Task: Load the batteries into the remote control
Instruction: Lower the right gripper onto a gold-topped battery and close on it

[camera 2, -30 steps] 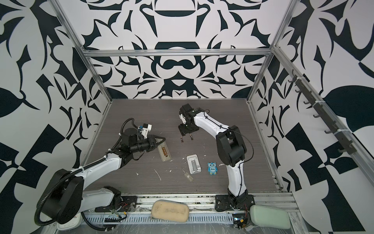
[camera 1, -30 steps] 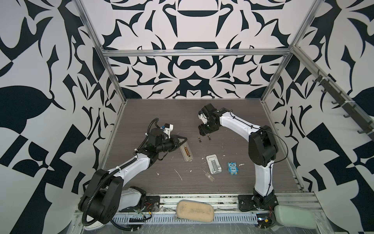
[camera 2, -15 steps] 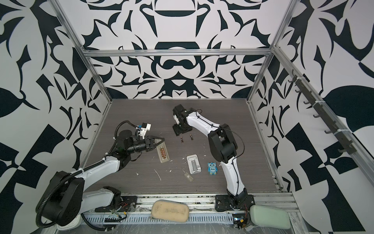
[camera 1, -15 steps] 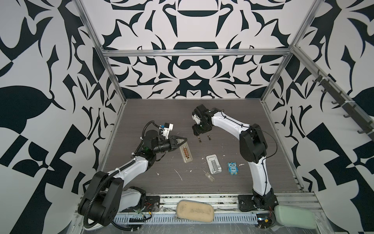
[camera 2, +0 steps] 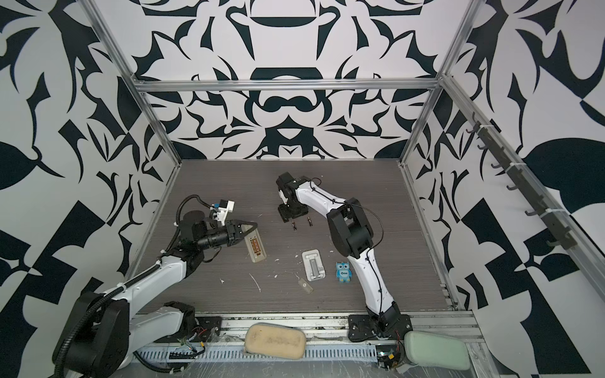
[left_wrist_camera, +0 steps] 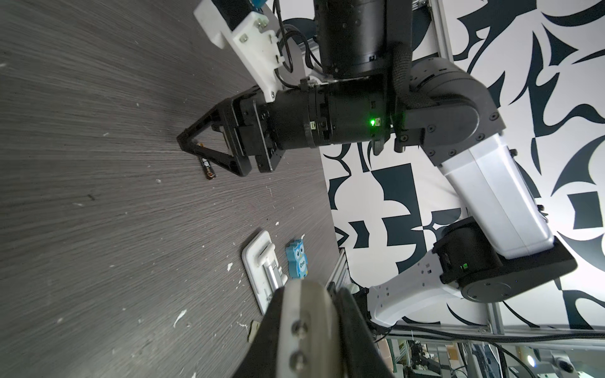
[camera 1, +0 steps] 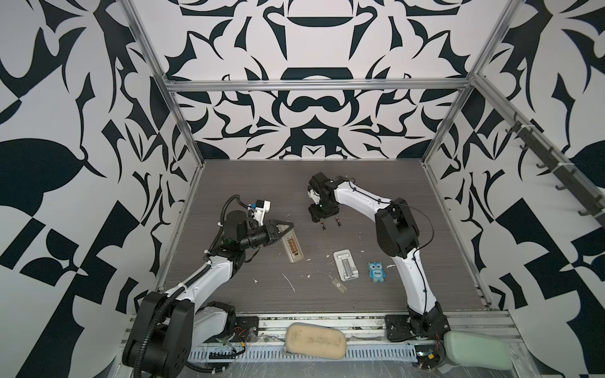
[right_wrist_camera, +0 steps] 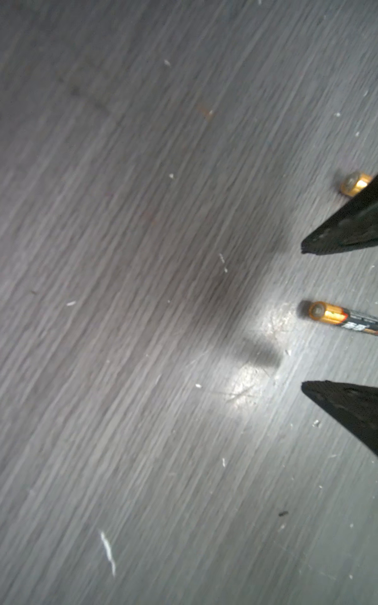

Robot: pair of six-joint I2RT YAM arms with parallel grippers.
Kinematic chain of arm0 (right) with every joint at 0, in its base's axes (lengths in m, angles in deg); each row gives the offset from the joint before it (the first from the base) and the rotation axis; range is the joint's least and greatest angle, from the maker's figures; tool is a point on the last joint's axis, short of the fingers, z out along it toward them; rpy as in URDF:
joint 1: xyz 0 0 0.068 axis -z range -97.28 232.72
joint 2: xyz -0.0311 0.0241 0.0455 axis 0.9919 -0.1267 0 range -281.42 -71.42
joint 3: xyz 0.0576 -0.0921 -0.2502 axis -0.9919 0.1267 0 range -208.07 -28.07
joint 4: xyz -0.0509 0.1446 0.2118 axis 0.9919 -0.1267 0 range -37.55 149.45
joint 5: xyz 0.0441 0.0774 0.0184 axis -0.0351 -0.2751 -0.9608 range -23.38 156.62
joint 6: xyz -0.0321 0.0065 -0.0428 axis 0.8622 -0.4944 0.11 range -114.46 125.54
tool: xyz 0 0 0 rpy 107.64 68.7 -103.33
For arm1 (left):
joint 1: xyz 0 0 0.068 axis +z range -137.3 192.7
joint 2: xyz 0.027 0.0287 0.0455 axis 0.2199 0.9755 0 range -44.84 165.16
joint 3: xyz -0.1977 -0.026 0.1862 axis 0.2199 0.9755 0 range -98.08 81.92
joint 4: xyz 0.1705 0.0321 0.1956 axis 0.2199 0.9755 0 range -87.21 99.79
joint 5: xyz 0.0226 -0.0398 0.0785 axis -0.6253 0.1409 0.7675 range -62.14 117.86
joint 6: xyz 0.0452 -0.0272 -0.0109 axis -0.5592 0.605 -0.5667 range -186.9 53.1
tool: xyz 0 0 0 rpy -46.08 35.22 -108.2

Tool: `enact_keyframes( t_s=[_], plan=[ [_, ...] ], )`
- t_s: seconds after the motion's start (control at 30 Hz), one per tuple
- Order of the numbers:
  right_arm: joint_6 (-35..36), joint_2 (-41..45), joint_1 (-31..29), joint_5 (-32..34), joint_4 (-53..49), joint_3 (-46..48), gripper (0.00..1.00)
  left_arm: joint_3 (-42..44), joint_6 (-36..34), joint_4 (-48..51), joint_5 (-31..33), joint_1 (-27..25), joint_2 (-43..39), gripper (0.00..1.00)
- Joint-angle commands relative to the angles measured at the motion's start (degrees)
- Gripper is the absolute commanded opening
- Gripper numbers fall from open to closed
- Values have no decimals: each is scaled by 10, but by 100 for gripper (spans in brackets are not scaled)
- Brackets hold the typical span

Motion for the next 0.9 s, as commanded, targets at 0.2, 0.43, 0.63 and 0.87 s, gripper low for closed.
enact_keyframes(
  t_s=[0.2,0.43,0.63,0.87],
  plan=[
    [-9,12,3,12,-21,-7,59,-14,-10,8,10,8,13,0],
    [-21,5,2,1,-17,-3,52,-14,-13,12,15,9,12,0],
    [-26,5,-4,-7,-13,13,46,-10,-12,5,16,9,19,0],
    [-28,-6,-9,-10,-13,14,40,-4,-10,-1,20,9,21,0]
  ],
)
